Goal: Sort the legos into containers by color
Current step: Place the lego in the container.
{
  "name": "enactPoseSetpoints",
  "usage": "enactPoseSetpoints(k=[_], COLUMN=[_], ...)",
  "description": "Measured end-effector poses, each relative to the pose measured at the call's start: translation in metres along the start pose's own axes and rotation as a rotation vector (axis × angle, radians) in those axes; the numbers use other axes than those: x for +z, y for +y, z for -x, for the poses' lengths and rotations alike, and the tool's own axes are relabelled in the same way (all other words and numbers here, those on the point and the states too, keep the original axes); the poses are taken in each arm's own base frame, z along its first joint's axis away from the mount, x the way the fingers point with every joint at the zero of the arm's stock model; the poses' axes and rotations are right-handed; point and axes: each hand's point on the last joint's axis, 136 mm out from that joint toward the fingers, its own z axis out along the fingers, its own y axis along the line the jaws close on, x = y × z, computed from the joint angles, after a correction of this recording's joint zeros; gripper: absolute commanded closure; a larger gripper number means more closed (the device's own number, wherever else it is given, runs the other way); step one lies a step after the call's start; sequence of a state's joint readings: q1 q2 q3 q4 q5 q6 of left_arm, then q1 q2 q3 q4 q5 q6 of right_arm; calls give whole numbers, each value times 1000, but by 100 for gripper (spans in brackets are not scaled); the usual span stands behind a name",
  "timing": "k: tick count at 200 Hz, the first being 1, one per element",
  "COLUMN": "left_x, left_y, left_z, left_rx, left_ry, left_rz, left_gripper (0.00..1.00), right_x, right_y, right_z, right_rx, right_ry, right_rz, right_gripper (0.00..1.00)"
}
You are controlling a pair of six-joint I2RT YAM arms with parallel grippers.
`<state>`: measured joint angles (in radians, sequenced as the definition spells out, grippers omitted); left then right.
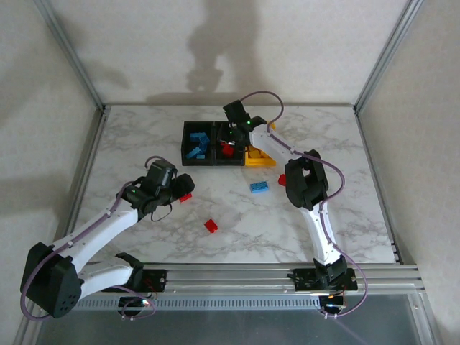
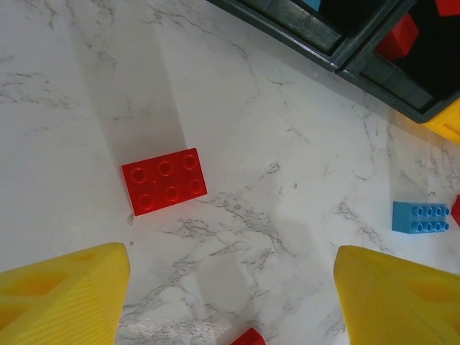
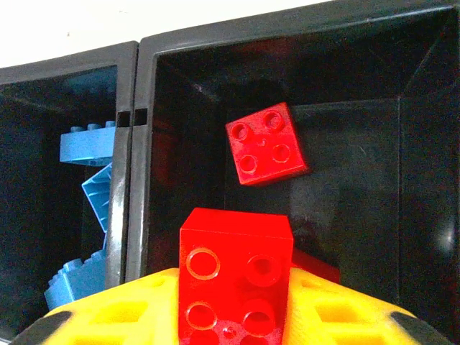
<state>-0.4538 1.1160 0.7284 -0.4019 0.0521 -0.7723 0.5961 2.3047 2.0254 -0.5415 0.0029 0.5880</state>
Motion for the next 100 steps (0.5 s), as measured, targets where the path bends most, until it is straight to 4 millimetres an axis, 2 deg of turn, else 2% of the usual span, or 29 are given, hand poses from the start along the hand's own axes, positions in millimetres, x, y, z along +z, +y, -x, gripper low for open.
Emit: enactPoseSetpoints(k=[36, 74, 87, 100], left_x=[0, 0, 0, 1], left_y=[2, 5, 5, 7], left_z=[1, 3, 3, 1], left_rx=[-10, -22, -27, -32], left_ry=[-4, -15, -15, -11], left_rz=[7, 21, 23, 29], left_gripper=[25, 20, 19, 18], right_x=[-1, -5, -10, -24], right_y=[1, 2, 1, 1], right_z=[5, 9, 9, 8], right_rx=[10, 5, 0, -5], right_ry=[-7, -16, -22, -29], right_rz=[-1, -6, -10, -8], right_gripper=[49, 48, 48, 48])
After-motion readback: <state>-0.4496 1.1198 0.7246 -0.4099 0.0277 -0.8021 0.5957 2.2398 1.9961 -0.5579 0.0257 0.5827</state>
